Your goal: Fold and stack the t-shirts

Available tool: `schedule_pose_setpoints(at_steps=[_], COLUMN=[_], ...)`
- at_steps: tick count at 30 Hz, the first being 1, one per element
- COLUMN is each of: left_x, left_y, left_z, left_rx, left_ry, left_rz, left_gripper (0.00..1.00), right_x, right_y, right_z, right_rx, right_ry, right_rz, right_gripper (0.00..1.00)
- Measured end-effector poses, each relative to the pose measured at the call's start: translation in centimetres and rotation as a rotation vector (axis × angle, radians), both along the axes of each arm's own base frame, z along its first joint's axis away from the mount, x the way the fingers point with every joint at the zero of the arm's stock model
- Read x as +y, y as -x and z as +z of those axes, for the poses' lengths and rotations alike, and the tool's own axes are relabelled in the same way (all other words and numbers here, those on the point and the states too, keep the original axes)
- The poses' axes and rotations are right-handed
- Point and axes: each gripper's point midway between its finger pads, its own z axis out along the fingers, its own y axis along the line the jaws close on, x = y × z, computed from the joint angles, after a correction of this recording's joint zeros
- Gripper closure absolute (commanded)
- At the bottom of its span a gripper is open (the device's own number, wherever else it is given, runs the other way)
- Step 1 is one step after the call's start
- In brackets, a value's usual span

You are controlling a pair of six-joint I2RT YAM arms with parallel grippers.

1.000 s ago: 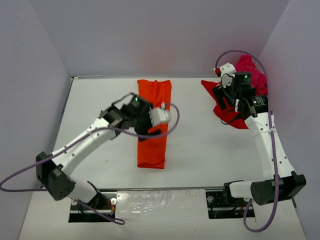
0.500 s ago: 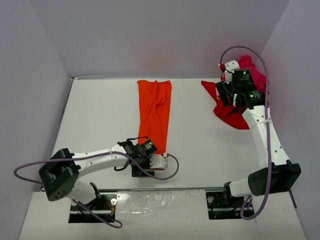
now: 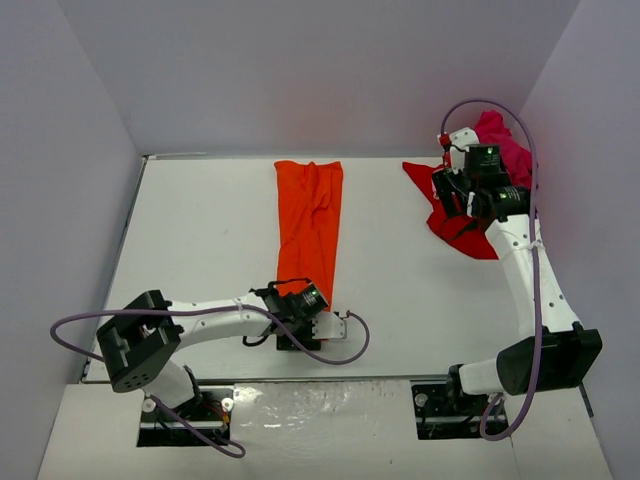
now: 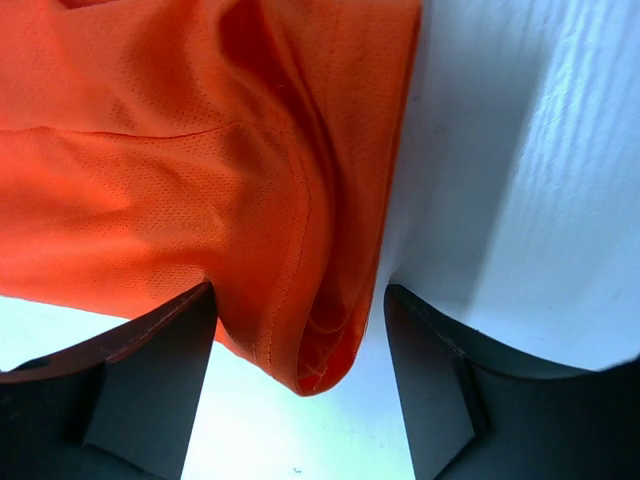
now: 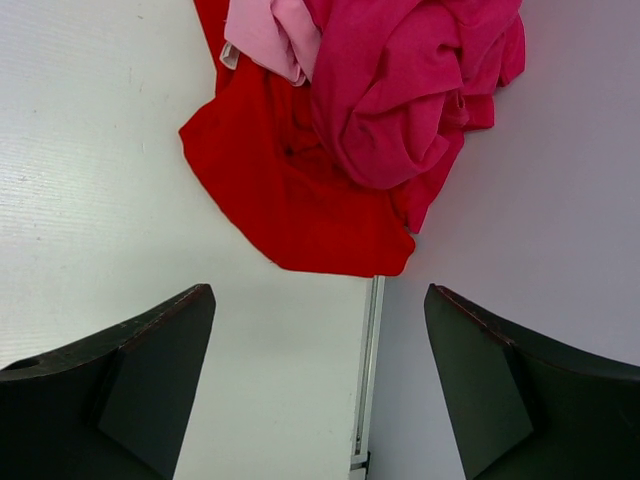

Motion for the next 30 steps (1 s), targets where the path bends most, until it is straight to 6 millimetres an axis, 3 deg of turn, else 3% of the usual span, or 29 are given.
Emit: schedule_pose_setpoints(at_steps=[3, 5, 6, 7, 9, 19, 23, 26, 30], left_x=[-0.5, -0.6, -0.6, -0.7, -0.8, -1.9, -1.7, -1.8, -2.9], left_y=[0.6, 1.3, 1.6, 2.0, 2.3, 1.8, 2.8, 4.2, 5.5], left_z=[0.0, -0.1, -0.1, -0.2, -0.3, -0.6, 0.0, 1.9, 5.9], left_rx=[0.019, 0.040, 0.052, 0.062, 0.074, 0.076, 0.137, 0.227, 0.298], left_ry=[0.004, 0.000, -0.002, -0.002, -0.003, -0.011, -0.028, -0.042, 0.005], left_rz=[-0.020, -0.037, -0.047, -0.054, -0.063, -0.069, -0.100, -0.136, -0.179], left_gripper=[0.41, 0.52, 0.77, 0.95, 1.00, 1.00, 1.00, 1.00, 1.00], right_x=[0.0, 0.0, 0.1, 0.1, 0.2, 0.6, 0.7, 0.7, 0.7], right_y=[0.1, 0.1, 0.1, 0.2, 0.2, 0.2, 0.2, 0.2, 0.1], right_z=[-0.2, -0.5, -0.6, -0.8, -1.0, -1.7, -1.9, -1.8, -1.8], right_rx=[0.006, 0.012, 0.015, 0.017, 0.021, 0.035, 0.039, 0.037, 0.033], right_ry=[-0.001, -0.001, -0.001, -0.002, -0.005, -0.021, -0.024, -0.025, -0.027], right_rz=[0.002, 0.003, 0.003, 0.005, 0.009, 0.028, 0.031, 0.034, 0.035], right_gripper=[0.17, 0.17, 0.17, 0.17, 0.17, 0.17, 0.17, 0.17, 0.17])
